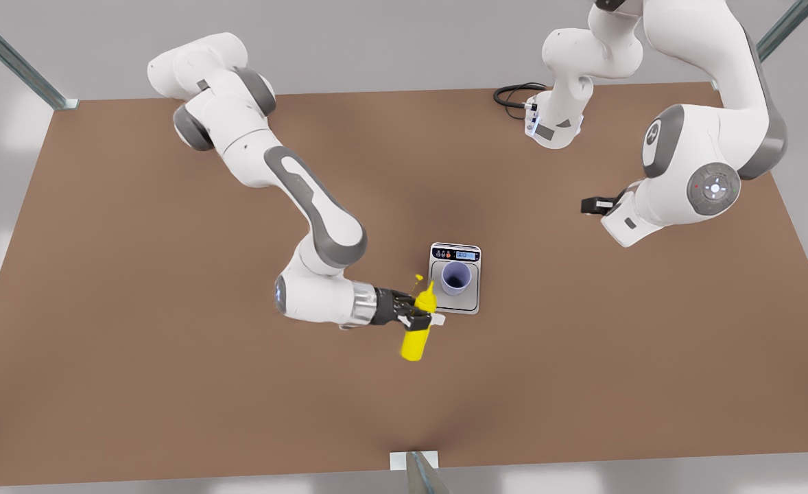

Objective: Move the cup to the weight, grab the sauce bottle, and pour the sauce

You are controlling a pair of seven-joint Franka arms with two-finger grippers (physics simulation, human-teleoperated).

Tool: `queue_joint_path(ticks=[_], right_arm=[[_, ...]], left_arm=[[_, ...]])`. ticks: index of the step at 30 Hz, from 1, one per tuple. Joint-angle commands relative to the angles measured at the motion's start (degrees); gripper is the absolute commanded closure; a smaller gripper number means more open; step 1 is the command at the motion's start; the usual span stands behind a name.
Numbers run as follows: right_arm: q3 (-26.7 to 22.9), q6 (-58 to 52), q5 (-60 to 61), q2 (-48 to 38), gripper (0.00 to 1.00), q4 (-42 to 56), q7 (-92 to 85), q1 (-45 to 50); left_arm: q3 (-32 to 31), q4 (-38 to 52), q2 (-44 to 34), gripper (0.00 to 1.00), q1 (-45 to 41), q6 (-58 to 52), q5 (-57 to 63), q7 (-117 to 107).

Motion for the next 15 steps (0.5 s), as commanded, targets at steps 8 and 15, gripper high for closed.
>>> queue_joint_path(ticks=[8, 15], right_arm=[[-0.1, 0.2, -16.2, 2.6, 0.6, 2.8, -1.8, 4.4], [0.2, 10.6, -18.5, 4.6, 0.61, 2.8, -8.1, 6.6]], left_arm=[[0.0, 0.0, 0.1, 0.0, 0.0, 0.2, 0.1, 0.1], [0.0, 0.1, 0.1, 0.0, 0.0, 0.0, 0.2, -0.1]])
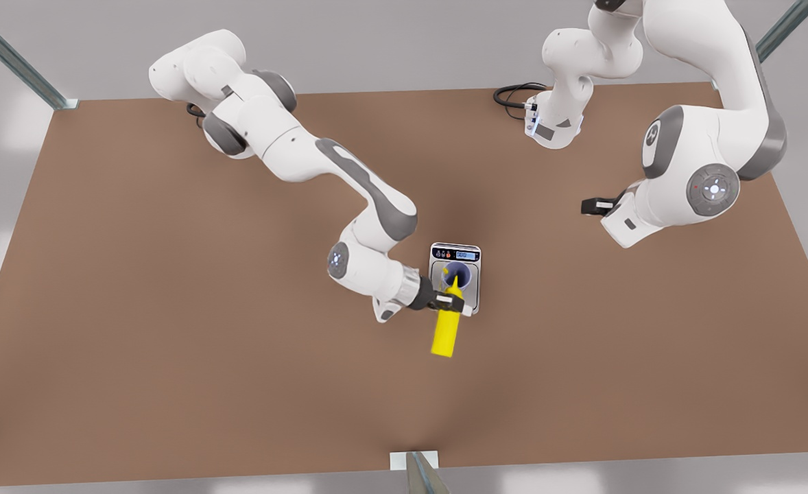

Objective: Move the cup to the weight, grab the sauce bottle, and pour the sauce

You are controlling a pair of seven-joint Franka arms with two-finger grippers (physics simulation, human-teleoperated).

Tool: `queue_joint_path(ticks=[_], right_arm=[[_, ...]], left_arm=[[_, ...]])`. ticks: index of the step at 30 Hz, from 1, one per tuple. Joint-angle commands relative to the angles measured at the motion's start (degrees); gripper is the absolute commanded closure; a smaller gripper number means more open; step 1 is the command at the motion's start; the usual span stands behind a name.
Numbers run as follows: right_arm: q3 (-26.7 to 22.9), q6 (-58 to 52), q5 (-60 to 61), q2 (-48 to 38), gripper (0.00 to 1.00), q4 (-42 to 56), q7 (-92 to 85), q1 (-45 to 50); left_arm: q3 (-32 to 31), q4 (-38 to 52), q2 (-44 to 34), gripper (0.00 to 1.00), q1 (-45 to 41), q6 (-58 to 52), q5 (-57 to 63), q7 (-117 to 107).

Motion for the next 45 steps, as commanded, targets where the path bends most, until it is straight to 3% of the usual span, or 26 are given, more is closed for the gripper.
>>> queue_joint_path(ticks=[1, 9, 31, 36, 39, 45], right_arm=[[0.0, -0.2, -0.4, 0.0, 0.61, 0.0, -0.5, 0.0], [-0.2, 9.6, -3.1, -0.5, 0.61, -6.5, -8.0, 3.2], [-0.2, 14.6, -5.5, -1.1, 0.61, -9.9, -14.2, 3.6], [4.2, 13.3, -4.7, -7.1, 0.61, -14.1, -5.5, -1.2], [6.8, 13.2, -1.3, -14.5, 0.61, -23.3, -5.7, -7.3], [7.1, -0.6, 8.5, -27.2, 0.61, -32.8, -1.0, -18.0]], left_arm=[[0.0, 0.0, 0.1, 0.0, 0.0, 0.0, 0.0, 0.0], [0.0, 0.0, 0.4, 0.0, 0.0, 0.1, 0.0, 0.1], [0.0, 1.3, 1.2, 0.0, 0.0, 0.0, -0.1, 0.3], [-0.2, 1.1, 1.3, 0.0, 0.0, -0.4, -1.0, 0.9], [-1.7, 1.0, 2.4, 0.0, -0.3, -0.5, -1.0, 0.9], [-1.6, 1.1, 3.1, 0.0, -0.3, -0.7, -0.4, 1.0]])
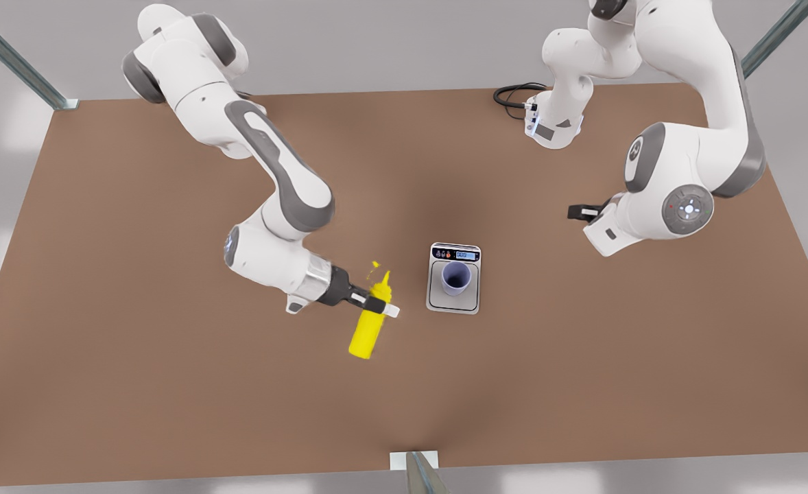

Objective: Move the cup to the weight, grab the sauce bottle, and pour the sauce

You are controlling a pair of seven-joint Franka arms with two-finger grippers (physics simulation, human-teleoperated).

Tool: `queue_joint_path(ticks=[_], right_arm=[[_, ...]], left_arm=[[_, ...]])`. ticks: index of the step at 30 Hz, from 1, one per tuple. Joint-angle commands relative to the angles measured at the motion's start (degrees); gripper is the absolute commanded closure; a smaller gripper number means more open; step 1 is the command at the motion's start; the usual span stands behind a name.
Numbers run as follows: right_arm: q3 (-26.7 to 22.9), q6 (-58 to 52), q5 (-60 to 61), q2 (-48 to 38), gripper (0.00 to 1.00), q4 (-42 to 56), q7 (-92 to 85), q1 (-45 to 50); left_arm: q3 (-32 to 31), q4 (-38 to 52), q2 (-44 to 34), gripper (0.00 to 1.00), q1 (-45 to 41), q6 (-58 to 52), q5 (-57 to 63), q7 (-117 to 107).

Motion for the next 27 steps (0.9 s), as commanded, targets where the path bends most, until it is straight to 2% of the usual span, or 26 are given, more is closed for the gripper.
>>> queue_joint_path(ticks=[1, 3, 6, 10, 15, 20, 24, 27], right_arm=[[0.1, -1.0, -0.3, -0.3, 0.61, -0.3, 1.3, -0.3], [0.1, -7.7, 1.4, -2.4, 0.6, -2.3, 1.6, -4.0], [6.5, -9.0, 6.3, -7.2, 0.59, -10.6, 1.5, -12.3], [8.0, -19.2, 13.7, -8.2, 0.59, -13.4, 1.3, -19.2], [11.4, -24.3, 19.6, -7.0, 0.59, -15.3, 4.2, -26.8], [12.6, -24.0, 23.1, -2.4, 0.59, -15.5, 13.3, -30.5], [21.3, -18.3, 25.1, -1.2, 0.6, -17.5, 17.9, -33.4], [24.4, -18.4, 25.2, -0.9, 0.6, -19.4, 18.4, -34.7]], left_arm=[[0.0, 0.0, 0.0, 0.0, 0.0, 0.0, 0.2, 0.0], [0.0, 0.0, 0.1, 0.0, 0.0, 0.0, 0.2, 0.0], [0.0, 0.0, 0.5, 0.0, 0.0, -0.1, 0.1, -0.2], [0.0, -0.2, 0.6, 0.0, 0.0, -0.3, 0.1, 0.0], [0.0, -0.1, 0.8, 0.0, 0.0, -0.4, 0.2, 0.0], [0.1, -0.2, 1.3, 0.0, 0.0, -0.4, 0.2, -0.4], [0.1, -0.2, 2.0, 0.0, 0.0, -0.4, 0.2, -0.6], [0.1, -0.1, 2.4, 0.0, 0.0, -0.4, 0.2, -0.6]])
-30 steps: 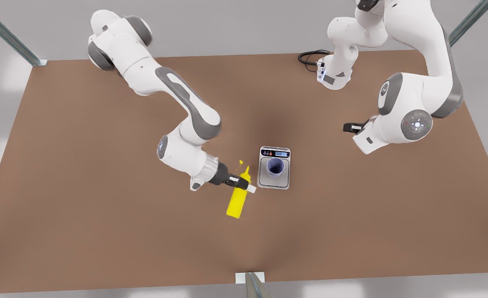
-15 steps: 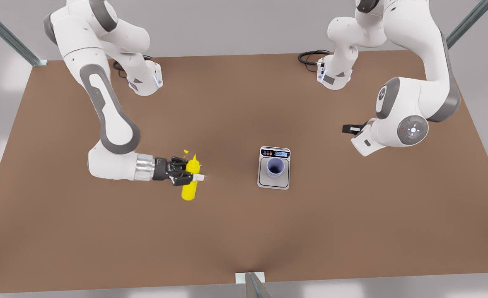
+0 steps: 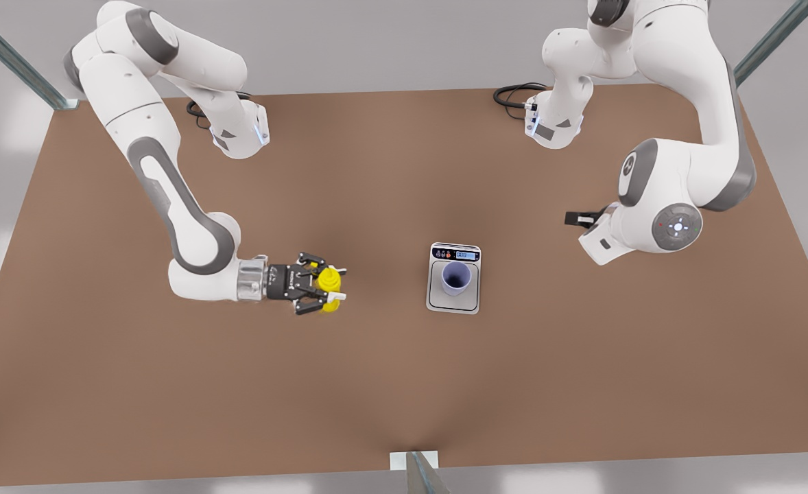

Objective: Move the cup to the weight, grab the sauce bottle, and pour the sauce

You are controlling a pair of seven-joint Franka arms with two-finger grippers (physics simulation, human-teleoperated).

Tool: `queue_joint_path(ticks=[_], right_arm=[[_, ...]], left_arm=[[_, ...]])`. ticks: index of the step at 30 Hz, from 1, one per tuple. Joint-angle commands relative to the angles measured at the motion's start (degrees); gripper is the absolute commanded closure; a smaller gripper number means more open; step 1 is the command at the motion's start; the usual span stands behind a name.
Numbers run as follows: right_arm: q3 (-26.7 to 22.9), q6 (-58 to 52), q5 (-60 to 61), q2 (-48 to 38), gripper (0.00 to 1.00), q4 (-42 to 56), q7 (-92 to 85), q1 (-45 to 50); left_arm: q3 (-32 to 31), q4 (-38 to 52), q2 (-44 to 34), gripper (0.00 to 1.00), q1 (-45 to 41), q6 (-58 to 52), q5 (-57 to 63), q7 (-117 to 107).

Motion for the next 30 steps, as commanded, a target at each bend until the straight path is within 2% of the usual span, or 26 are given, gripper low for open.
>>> queue_joint_path(ticks=[1, 3, 9, 13, 22, 30], right_arm=[[0.0, -0.3, -0.1, 0.1, 0.6, -0.3, 0.2, -0.5], [0.7, -0.6, -0.2, 0.3, 0.6, -2.1, 0.2, -2.3], [1.8, -5.8, -0.2, 9.8, 0.6, -2.7, -1.0, -9.8], [2.4, -7.8, -0.1, 10.6, 0.6, -3.2, -5.4, -11.3], [-1.4, -8.1, -0.4, 16.2, 0.57, -5.4, -12.4, -10.6], [-3.0, -7.3, -1.2, 15.8, 0.57, -6.3, -16.5, -8.7]], left_arm=[[0.0, 0.0, 0.0, 0.0, 0.0, 0.0, 0.0, 0.0], [0.0, 0.0, -0.1, 0.0, 0.0, -0.1, 0.1, 0.0], [0.0, -0.1, 0.2, 0.0, 0.0, -0.1, 0.0, -0.1], [0.1, 0.0, 0.6, 0.0, 0.0, -0.1, 0.1, -0.1], [0.1, -0.2, 1.0, 0.0, 0.0, -0.1, 0.1, -0.1], [0.1, -0.2, 1.8, 0.0, 0.0, -0.1, 0.1, -0.1]])
